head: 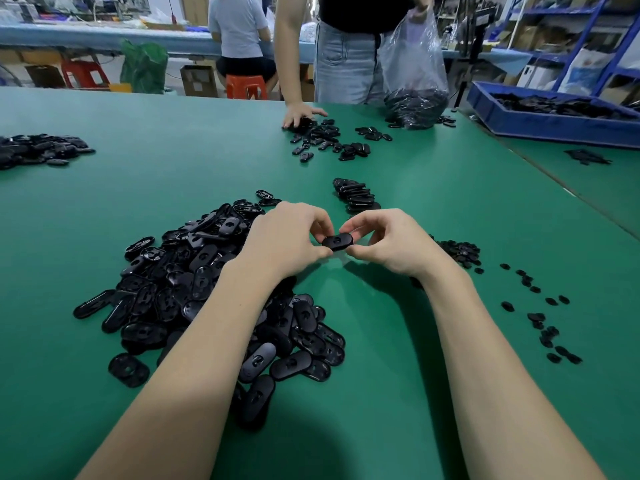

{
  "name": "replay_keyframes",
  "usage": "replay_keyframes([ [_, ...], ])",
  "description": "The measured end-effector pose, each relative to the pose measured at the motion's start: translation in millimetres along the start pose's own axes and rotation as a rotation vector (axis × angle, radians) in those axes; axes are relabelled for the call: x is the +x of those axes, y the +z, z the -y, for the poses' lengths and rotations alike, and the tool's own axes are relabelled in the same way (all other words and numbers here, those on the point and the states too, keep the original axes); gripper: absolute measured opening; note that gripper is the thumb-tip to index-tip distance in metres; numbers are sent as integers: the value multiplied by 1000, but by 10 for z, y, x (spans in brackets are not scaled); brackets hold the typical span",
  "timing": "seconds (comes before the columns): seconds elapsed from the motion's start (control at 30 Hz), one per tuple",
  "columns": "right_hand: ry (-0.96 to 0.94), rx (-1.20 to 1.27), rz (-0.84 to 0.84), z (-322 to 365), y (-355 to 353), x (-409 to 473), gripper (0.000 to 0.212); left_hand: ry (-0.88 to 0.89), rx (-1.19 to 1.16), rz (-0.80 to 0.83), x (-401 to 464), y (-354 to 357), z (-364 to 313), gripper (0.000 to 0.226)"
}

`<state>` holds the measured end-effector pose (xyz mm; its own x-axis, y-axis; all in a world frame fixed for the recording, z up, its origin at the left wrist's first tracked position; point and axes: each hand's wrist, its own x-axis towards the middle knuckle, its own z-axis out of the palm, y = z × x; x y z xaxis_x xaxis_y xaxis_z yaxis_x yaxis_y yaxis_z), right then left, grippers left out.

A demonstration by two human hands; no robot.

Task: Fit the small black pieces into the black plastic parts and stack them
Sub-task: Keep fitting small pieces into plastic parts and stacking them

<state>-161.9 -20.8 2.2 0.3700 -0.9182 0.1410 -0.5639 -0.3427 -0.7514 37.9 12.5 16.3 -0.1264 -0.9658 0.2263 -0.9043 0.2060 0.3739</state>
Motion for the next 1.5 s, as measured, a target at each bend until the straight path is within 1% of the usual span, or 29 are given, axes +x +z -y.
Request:
replay_keyframes([
  [0.13,-28,-56,-6,10,15,-9,26,-24,5,14,2,-33,4,18],
  [0.23,-16,-73,7,0,28,-10,25,-35,-27,36,9,-62,26,16],
  [0.37,12,-83,42,-14,43,-20,15,-35,-65,44,22,-122,35,16],
  [0.43,17,-70,61,9,77,-8,13,-47,-94,26,25,-157,40,15],
  [0.57,27,-43,163,126,201,29,17,-63,-76,-29,30,-190,56,16],
  [0.63,67,-81,167,155,162,35,19,-73,-80,-16,35,-171,56,17],
  [0.7,103,-124,95,133,11,29,14,-79,-89,13,38,-120,42,18],
  [0.77,172,-222,-29,76,-188,-10,4,-73,-97,33,35,-57,16,18],
  [0.87,370,-392,-243,-79,-384,-97,11,-49,-102,60,25,33,-33,21],
  [0.93,484,-410,-359,-161,-417,-143,13,-38,-107,61,21,80,-59,21],
  [0.97,523,-410,-386,-191,-415,-155,12,-35,-111,55,22,100,-72,19],
  [1.23,631,-467,-424,-196,-324,-83,11,-15,-91,38,10,183,-117,16],
  [1.37,635,-472,-430,-167,-309,-66,8,-16,-84,36,12,200,-124,16],
  [1.5,595,-495,-468,-180,-280,-75,13,-14,-84,37,14,199,-115,16],
])
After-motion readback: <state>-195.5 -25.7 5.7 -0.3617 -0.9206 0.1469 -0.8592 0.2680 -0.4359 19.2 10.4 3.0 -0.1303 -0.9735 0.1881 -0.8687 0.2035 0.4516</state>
